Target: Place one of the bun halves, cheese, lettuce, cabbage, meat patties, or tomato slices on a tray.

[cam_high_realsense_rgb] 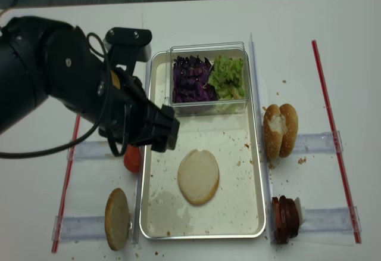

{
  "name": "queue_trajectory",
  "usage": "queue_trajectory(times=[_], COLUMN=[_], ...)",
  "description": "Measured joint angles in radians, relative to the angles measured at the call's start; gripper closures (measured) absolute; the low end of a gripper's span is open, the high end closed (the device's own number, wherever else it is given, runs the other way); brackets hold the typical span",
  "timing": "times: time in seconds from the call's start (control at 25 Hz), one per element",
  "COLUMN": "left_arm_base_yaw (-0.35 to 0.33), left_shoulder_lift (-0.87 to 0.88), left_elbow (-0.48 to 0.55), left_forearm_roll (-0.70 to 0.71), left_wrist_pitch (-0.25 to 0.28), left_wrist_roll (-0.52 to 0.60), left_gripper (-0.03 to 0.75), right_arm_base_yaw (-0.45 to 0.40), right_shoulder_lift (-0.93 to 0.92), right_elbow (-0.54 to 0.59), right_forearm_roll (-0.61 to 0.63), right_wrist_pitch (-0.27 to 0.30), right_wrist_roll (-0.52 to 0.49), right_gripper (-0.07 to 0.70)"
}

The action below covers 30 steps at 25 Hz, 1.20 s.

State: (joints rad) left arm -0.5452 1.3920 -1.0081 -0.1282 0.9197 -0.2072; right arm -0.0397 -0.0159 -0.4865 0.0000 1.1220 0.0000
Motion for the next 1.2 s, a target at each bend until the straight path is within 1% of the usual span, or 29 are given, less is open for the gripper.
queue_trajectory(times=[0.08, 0.16, 0.24, 0.4, 0.48, 0.56, 0.64, 0.8, 0.88, 0.92, 1.0, 1.12, 1.2], left_arm_base_yaw=[0.0, 0.0, 0.0, 0.011, 0.057, 0.126, 0.222, 0.42, 0.488, 0.509, 0.522, 0.525, 0.525], left_shoulder_lift=[0.0, 0.0, 0.0, 0.0, 0.0, 0.0, 0.0, 0.0, 0.0, -0.002, -0.011, -0.048, -0.096], left_elbow=[0.0, 0.0, 0.0, 0.0, 0.0, 0.0, 0.0, 0.0, 0.0, 0.0, 0.0, 0.002, 0.041], left_forearm_roll=[0.128, 0.202, 0.231, 0.229, 0.218, 0.212, 0.212, 0.212, 0.215, 0.216, 0.218, 0.204, 0.2], left_wrist_pitch=[0.044, 0.082, 0.093, 0.095, 0.097, 0.107, 0.125, 0.166, 0.184, 0.188, 0.196, 0.203, 0.21], left_wrist_roll=[-0.06, -0.093, -0.104, -0.108, -0.106, -0.095, -0.084, -0.036, 0.004, 0.019, 0.04, 0.056, 0.058], left_gripper=[0.102, 0.102, 0.102, 0.102, 0.111, 0.129, 0.149, 0.159, 0.159, 0.159, 0.159, 0.16, 0.159], right_arm_base_yaw=[0.0, 0.0, 0.0, 0.0, 0.0, 0.0, 0.0, 0.0, 0.0, 0.0, 0.0, 0.0, 0.0], right_shoulder_lift=[0.0, 0.0, 0.0, 0.0, 0.0, 0.0, 0.0, 0.0, 0.0, 0.0, 0.0, 0.0, 0.0], right_elbow=[0.0, 0.0, 0.0, 0.0, 0.0, 0.0, 0.0, 0.0, 0.0, 0.0, 0.0, 0.0, 0.0], right_forearm_roll=[0.0, 0.0, 0.0, 0.0, 0.0, 0.0, 0.0, 0.0, 0.0, 0.0, 0.0, 0.0, 0.0], right_wrist_pitch=[0.0, 0.0, 0.0, 0.0, 0.0, 0.0, 0.0, -0.002, -0.002, -0.002, -0.002, -0.002, -0.002], right_wrist_roll=[0.0, 0.0, 0.0, 0.0, 0.0, 0.0, 0.0, 0.0, 0.0, 0.0, 0.0, 0.0, 0.0], right_gripper=[0.323, 0.323, 0.323, 0.323, 0.323, 0.323, 0.323, 0.323, 0.323, 0.323, 0.323, 0.323, 0.323])
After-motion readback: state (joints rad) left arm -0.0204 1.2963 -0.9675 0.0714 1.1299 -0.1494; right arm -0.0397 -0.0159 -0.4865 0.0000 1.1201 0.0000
